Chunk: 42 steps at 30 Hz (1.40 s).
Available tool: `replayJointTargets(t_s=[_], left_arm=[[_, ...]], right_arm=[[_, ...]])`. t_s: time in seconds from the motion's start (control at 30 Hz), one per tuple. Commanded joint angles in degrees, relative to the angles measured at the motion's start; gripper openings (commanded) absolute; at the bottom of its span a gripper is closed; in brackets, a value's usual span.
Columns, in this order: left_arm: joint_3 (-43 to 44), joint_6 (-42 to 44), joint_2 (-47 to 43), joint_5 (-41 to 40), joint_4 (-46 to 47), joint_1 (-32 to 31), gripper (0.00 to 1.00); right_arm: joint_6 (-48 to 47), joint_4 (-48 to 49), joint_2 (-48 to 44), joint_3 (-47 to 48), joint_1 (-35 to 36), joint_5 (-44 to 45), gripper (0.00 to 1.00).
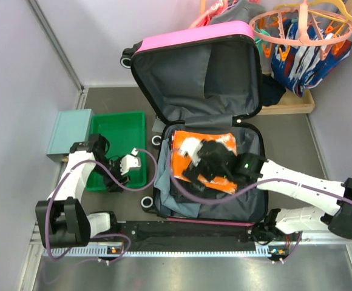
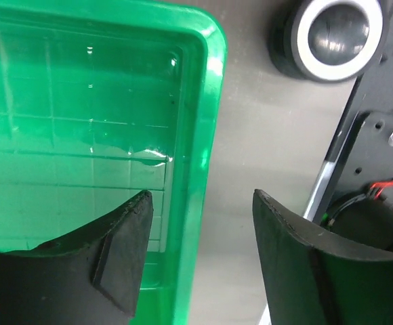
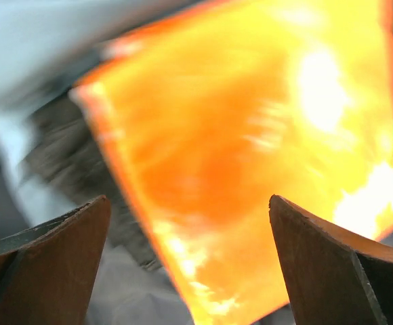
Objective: Open, take out, and arrange the luggage
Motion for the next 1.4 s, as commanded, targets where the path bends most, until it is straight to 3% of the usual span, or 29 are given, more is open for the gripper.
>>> replayJointTargets(t_s=[0.0,0.17,0.27,0.33,0.47,0.57,0.7,0.87,0.97,1.37], left_arm=[[5.7,-12.4,-2.8,5.3,3.2,0.0,0.64],[15.6,-42.7,-2.3,14.1,13.5,-0.1,0.54],[20.0,-55.8,-1.8,11.9,20.0,-3.2,0.53],[22.3,-59.4,-1.3,5.9,22.7,-10.3,0.52],[26.9,-69.9,2.8,3.3,25.1,-21.7,0.52],[29.9,-77.6,7.1,-0.9,28.6,-27.5,0.50],[31.5,-82.5,10.9,-6.6,33.8,-34.2,0.53],[29.1,-89.4,15.5,-10.9,37.9,-37.8,0.56],[27.4,-89.4,17.4,-13.1,39.8,-39.9,0.60],[24.8,-89.1,18.0,-24.9,37.7,-40.0,0.68]], right_arm=[[15.0,3.2,-3.1,1.4,-12.3,0.6,0.99],[26.8,3.7,-3.8,-1.5,-23.8,2.4,0.99],[31.5,4.4,-5.0,-4.4,-28.5,5.5,0.99],[34.3,5.2,-6.7,-7.3,-32.9,6.0,0.99],[43.3,6.9,-7.4,-11.1,-40.1,0.7,0.99],[44.5,7.9,-5.4,-11.8,-40.3,0.7,0.99],[46.3,8.4,-2.3,-12.4,-40.7,0.1,0.98],[48.3,11.0,-1.9,-15.5,-41.3,0.2,0.91],[48.3,11.8,0.4,-15.7,-41.5,-0.5,0.91],[48.9,19.9,8.4,-17.7,-41.7,-9.9,0.86]])
